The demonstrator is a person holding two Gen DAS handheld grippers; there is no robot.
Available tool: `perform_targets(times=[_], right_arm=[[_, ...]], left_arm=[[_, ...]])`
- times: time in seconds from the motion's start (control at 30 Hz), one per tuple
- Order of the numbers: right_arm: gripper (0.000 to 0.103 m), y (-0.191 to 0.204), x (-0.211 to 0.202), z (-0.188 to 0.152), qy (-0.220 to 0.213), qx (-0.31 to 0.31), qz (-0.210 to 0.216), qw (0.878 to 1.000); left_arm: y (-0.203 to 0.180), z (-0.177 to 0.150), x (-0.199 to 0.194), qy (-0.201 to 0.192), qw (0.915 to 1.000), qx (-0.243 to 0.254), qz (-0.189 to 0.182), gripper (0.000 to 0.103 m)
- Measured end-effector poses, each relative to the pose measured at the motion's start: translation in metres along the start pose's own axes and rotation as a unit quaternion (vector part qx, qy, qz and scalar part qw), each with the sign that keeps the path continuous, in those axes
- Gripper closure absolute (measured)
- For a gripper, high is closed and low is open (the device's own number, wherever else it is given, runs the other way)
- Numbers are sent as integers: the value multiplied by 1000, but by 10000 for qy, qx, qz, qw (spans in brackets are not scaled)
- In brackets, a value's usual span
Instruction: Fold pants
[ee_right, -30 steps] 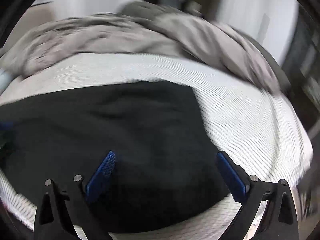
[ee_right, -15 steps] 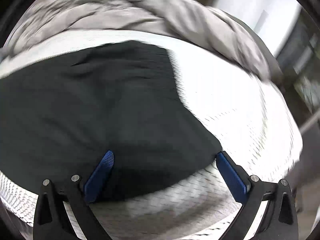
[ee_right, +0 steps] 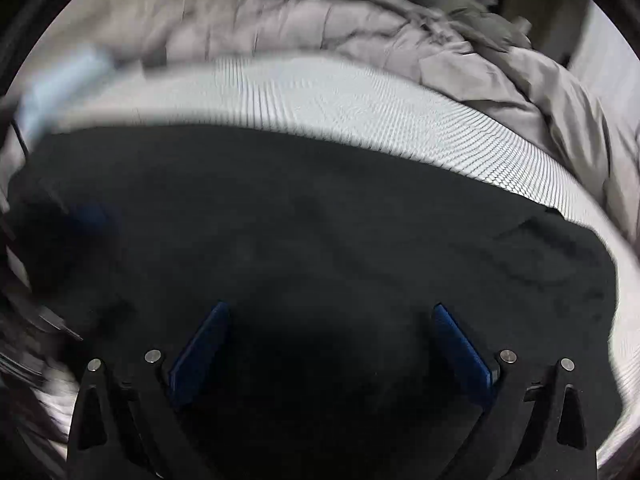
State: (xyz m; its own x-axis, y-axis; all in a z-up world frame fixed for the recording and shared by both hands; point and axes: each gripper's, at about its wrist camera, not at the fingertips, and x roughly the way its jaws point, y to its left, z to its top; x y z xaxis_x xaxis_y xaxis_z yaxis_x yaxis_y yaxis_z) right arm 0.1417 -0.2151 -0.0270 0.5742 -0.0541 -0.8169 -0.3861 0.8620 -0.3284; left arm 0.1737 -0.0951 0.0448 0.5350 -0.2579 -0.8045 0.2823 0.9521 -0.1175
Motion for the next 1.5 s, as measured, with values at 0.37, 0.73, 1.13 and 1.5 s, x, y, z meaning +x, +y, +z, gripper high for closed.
perform_targets(times=[0.37,0.73,1.13,1.5], right_arm=[[1,-97,-13,-42,194,1171,-719,9903],[1,69,-19,56,-288,-82,1352,9904],[1,14,30,74,315,291,-556,9975],[3,131,28,113,-97,-970,568,9936]], left_arm=[[169,-85,-64,-372,9899,-905,1030,8],[127,-22,-26,-73,9967,-644,481,13],[185,-27,-36,-35,9822,-1649,898,32],[171,36,22,289,9847,-1610,605,60]])
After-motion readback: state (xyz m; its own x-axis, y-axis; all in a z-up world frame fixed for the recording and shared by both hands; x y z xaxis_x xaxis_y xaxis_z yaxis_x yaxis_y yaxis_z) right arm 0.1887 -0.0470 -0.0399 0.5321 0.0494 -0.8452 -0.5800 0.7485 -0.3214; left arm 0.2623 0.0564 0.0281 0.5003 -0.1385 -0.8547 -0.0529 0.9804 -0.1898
